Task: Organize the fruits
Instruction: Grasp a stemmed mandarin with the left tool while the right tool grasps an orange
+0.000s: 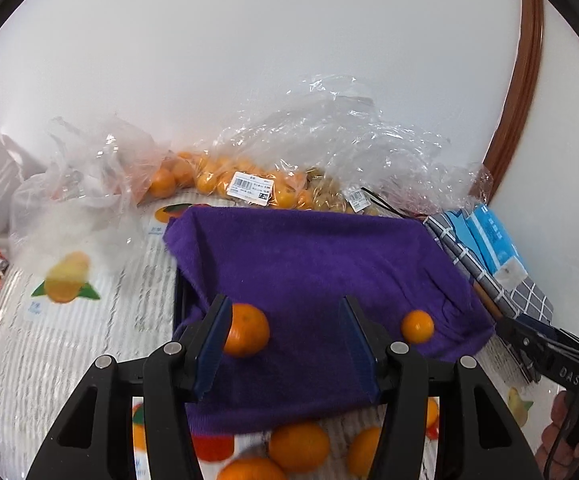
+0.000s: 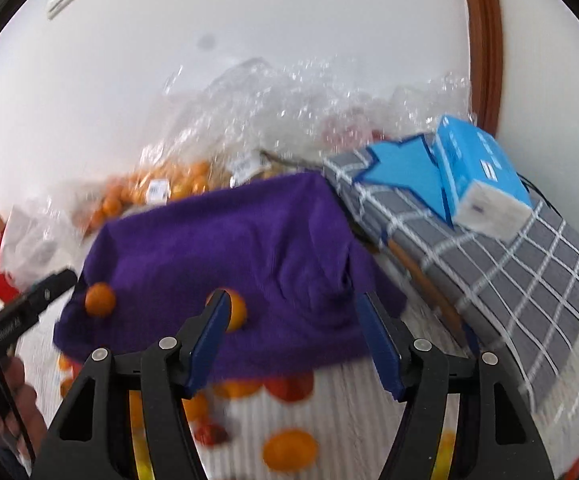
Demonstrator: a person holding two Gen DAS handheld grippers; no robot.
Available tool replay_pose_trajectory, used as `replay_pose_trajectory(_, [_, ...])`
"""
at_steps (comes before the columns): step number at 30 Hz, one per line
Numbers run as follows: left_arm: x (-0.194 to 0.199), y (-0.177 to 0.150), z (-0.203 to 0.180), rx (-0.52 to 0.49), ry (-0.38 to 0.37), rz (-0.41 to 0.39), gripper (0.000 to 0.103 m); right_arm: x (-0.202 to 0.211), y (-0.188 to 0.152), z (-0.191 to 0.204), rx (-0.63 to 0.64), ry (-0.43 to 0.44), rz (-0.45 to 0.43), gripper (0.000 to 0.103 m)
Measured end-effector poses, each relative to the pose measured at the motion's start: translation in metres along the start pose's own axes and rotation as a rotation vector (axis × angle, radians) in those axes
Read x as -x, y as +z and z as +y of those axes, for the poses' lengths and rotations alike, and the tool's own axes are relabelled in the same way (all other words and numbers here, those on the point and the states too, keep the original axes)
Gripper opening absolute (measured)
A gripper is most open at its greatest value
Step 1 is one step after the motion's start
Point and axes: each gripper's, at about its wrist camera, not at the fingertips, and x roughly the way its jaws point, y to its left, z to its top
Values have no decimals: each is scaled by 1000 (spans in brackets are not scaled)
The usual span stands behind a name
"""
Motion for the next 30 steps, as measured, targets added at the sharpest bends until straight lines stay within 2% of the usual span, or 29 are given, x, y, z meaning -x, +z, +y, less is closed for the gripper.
replay_pose_trajectory(4, [19, -17, -2, -23, 19, 18, 53, 18, -21, -1, 39, -82, -15, 66])
replay_pose_trajectory(10, [42, -43, 6, -18, 62, 85, 53, 26, -51, -15, -37, -18, 50, 64])
replay_pose_trajectory(13, [52, -54, 15, 7, 80, 116, 53, 28, -63, -14, -23, 6, 44, 62])
replay_pose_trajectory(17, [65, -67, 23, 46, 63, 135, 53, 20, -77, -7, 3, 32, 64, 61])
replay_pose_trajectory(23, [66, -81, 18, 37, 59, 155, 53, -2, -82, 0, 32, 17, 87, 55])
replay_pose_trajectory(26, [58, -83, 14, 55, 33, 162, 53, -14, -82, 0, 28, 55, 116, 41])
replay_pose_trajectory(30, [40, -83, 3, 55, 29, 194, 53, -9, -86, 5, 78, 40, 92, 37])
